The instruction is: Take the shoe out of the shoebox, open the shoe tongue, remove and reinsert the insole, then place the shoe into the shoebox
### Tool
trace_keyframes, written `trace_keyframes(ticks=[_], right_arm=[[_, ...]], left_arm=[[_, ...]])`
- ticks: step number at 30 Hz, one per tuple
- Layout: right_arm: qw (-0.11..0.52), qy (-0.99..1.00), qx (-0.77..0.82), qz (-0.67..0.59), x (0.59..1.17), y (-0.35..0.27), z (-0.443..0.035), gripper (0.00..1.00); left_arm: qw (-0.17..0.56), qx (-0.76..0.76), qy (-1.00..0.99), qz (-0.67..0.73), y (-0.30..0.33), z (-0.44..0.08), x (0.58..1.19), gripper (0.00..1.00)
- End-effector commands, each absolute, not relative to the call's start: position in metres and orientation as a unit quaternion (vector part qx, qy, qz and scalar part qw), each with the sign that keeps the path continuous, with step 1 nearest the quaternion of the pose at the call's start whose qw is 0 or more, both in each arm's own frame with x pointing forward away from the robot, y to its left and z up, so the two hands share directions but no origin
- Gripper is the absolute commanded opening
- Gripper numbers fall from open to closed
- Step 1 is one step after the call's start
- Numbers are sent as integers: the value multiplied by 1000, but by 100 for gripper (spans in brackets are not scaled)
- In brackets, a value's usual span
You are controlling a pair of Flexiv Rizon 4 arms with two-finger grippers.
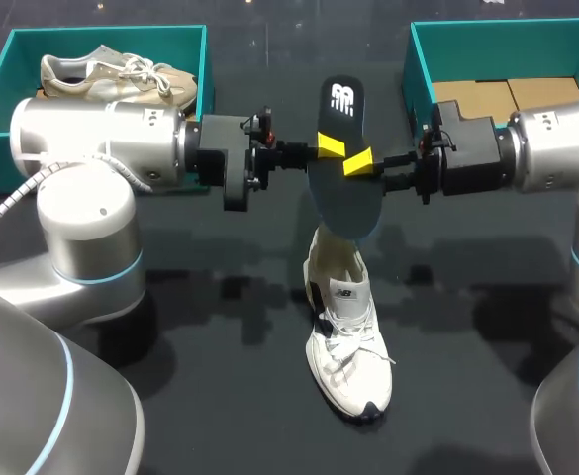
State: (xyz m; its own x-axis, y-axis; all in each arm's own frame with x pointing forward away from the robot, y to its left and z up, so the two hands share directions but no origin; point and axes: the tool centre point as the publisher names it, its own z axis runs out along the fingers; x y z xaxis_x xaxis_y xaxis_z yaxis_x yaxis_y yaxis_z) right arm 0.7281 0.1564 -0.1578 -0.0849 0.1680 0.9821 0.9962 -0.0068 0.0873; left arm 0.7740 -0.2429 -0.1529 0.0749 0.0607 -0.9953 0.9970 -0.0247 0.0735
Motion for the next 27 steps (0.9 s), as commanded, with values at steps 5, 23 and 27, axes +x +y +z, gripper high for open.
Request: trace_keyframes(ticks=[5, 23, 27], right_arm=[[435, -559, -520, -477, 730, 160, -158, 30], [437, -559, -519, -477, 727, 160, -159, 0], [434, -559, -518, -480, 727, 155, -158, 0]], left_arm=[[500, 540, 491, -467, -246, -157, 776, 0], [491, 536, 510, -460, -245, -158, 774, 100], [474, 543, 533, -443, -234, -155, 769, 100]])
